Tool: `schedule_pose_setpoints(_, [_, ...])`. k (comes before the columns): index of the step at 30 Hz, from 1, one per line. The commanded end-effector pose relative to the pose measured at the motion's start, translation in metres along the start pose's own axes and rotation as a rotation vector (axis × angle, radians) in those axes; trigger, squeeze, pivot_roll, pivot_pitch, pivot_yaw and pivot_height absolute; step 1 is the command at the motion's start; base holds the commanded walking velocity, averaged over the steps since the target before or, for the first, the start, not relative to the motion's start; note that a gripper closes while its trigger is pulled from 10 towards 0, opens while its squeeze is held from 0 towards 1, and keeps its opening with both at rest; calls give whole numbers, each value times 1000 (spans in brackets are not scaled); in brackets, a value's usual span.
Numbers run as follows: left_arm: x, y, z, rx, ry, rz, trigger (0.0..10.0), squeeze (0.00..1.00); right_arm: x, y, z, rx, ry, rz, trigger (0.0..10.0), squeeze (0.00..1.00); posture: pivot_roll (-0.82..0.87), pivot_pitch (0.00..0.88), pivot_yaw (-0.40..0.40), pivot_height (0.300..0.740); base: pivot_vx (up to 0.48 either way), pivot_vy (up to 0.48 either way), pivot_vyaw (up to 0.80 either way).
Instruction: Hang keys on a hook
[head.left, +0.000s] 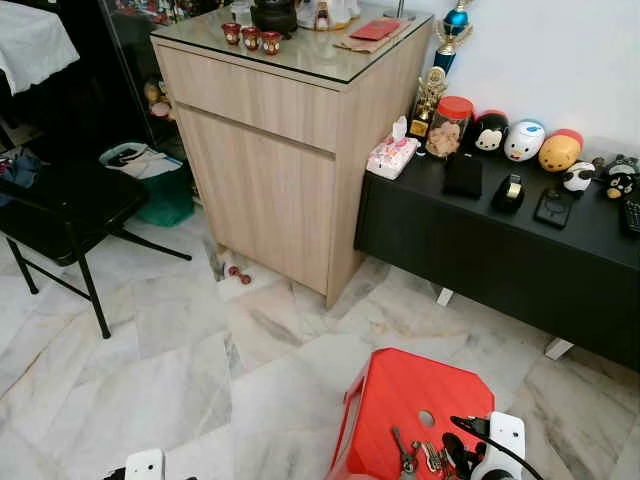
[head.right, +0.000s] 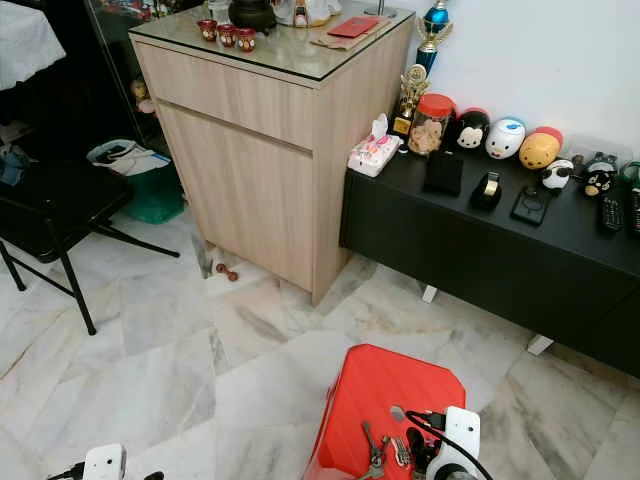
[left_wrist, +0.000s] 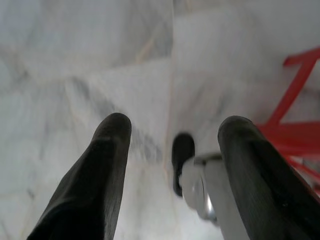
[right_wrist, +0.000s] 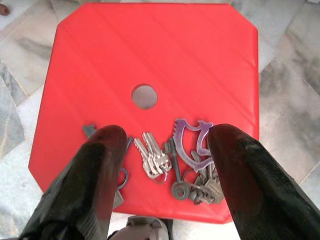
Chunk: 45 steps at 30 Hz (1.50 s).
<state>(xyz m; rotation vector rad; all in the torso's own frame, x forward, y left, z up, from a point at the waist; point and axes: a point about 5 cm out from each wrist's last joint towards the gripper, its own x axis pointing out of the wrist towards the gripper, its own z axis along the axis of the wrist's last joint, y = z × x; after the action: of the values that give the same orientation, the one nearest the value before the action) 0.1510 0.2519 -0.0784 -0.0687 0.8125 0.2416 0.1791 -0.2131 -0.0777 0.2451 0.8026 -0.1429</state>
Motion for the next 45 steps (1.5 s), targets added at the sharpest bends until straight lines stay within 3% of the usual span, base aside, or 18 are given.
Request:
schedule_pose_setpoints(1, [2,4,17,7,-93,12,10000,0,0,-4,4,-3,-24,-19,10000,0,-39,68,-43,715,0,0,0])
schedule_pose_setpoints(4, [3,4,26,5,-140,13,10000,0,0,-5,5,-6,-24,-21,10000,0,-42,71,-44,710,0,0,0])
schedule_pose_setpoints(6, [6,4,59,4,-302,-3,10000,0,0,-6,7,-9,-27,-21,10000,0,-34,73,-47,700,0,0,0])
schedule_pose_setpoints(9, [3,-2,93,23,-485,-47,10000,0,0,-6,9,-12,-33,-16,10000,0,-34,72,-47,680,0,0,0])
schedule_pose_setpoints(16, [-4,-15,99,40,-579,-88,10000,0,1,-6,17,-9,-89,-19,10000,0,-33,72,-47,665,0,0,0])
schedule_pose_setpoints(24, [-11,-22,96,43,-615,-111,10000,0,4,-3,37,-38,-174,-10,10000,0,-28,73,-51,665,0,0,0])
schedule_pose_setpoints(27, [-12,-26,99,45,-624,-128,10000,0,5,3,58,-89,-280,24,10000,0,-29,73,-50,665,0,0,0])
schedule_pose_setpoints(33, [-10,-30,101,50,-607,-149,10000,0,3,11,87,-99,-433,60,10000,0,-35,74,-47,665,0,0,0])
schedule_pose_setpoints(40, [-10,-31,104,45,-609,-150,10000,0,4,19,101,-141,-481,94,10000,0,-35,81,-49,665,0,0,0])
schedule_pose_setpoints(45, [-10,-31,104,41,-600,-153,10000,0,6,21,97,-159,-440,92,10000,0,-35,81,-49,665,0,0,0])
